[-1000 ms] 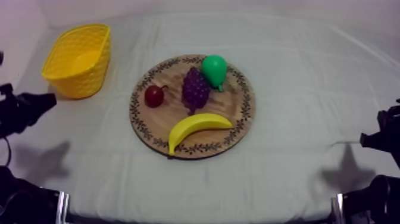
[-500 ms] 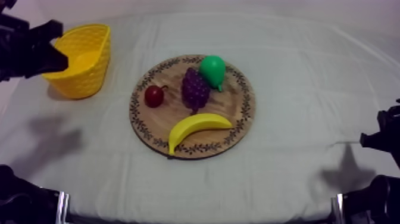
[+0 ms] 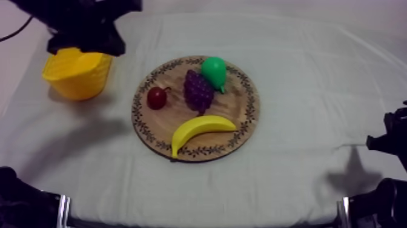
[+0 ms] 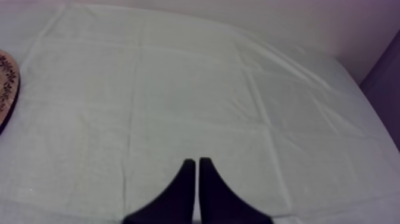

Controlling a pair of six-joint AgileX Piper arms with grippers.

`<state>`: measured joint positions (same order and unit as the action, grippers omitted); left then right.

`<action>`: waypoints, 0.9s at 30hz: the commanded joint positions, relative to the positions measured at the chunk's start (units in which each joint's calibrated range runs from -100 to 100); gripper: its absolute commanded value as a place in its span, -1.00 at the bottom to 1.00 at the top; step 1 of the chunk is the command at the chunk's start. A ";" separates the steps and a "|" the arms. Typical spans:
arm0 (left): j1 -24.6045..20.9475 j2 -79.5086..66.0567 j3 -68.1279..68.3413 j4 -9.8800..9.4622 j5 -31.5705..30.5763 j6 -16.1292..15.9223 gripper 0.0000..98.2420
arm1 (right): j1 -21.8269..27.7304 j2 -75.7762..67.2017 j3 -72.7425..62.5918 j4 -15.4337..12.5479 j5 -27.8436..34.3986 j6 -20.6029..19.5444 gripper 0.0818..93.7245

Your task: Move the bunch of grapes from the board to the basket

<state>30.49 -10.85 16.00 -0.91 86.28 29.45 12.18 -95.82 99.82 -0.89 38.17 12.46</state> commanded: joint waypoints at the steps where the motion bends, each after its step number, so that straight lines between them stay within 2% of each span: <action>1: 0.73 5.23 -2.49 -0.04 -0.16 0.08 -1.00 | 0.00 -0.02 -0.05 -0.01 -0.03 0.02 -0.99; 16: 3.59 26.51 -21.76 -0.10 1.12 -0.39 -0.96 | 0.00 -0.02 -0.05 -0.01 -0.03 0.02 -0.99; 27: 4.72 34.35 -30.50 -0.49 3.30 -0.34 -0.91 | 0.00 -0.02 -0.05 -0.01 -0.03 0.02 -0.99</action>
<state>35.20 23.39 -14.44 -1.39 89.59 29.05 12.18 -95.82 99.82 -0.89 38.17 12.47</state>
